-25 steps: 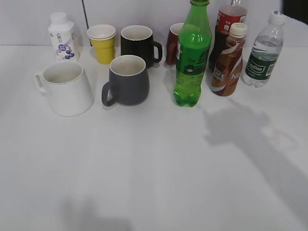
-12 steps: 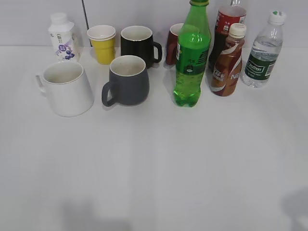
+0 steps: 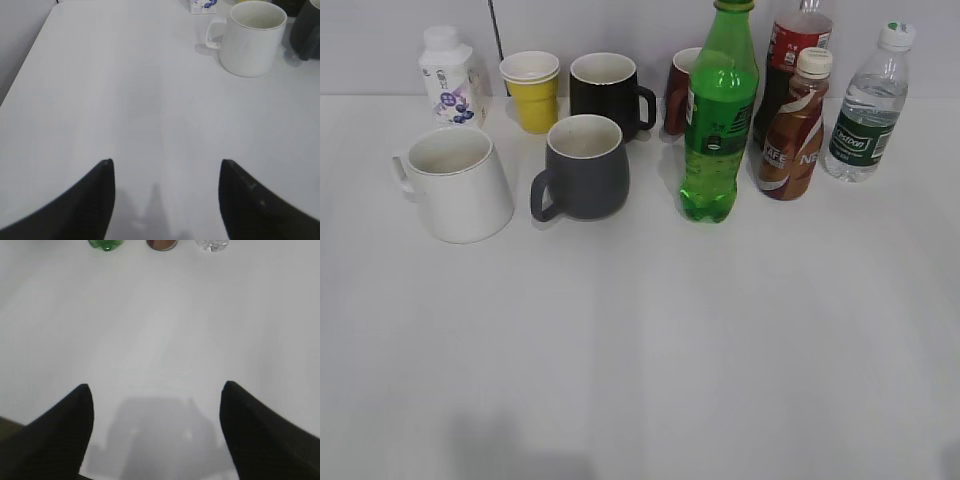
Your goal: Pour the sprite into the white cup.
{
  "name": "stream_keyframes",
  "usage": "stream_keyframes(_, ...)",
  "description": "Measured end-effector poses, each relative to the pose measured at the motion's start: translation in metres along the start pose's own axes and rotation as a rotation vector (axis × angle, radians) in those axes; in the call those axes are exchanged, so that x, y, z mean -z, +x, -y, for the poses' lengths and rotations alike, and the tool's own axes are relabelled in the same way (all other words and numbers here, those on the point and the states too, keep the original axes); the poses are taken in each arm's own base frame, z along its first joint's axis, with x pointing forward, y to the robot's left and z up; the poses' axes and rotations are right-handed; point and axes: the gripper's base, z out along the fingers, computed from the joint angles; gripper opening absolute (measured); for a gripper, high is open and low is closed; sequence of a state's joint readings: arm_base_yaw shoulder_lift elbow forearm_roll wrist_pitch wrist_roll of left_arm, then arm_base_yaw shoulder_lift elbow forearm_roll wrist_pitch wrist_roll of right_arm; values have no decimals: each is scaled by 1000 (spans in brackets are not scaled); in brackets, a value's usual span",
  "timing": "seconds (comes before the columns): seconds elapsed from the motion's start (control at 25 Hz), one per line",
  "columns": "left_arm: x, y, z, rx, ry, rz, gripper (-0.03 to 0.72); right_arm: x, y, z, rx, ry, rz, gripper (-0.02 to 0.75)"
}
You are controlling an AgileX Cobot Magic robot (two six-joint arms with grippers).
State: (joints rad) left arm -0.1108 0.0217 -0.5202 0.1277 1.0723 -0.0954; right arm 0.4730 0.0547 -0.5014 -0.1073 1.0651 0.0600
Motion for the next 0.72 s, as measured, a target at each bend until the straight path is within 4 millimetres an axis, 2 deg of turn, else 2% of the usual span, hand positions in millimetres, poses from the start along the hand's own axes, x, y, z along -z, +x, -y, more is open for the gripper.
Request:
stream_keyframes(0.4, 0, -1, 0, -2, -1, 6, 452, 0, -1, 0, -5, 10, 18, 589)
stream_keyframes(0.72, 4, 2, -1, -1, -3, 33, 446, 9, 4, -1, -138, 259, 66, 589)
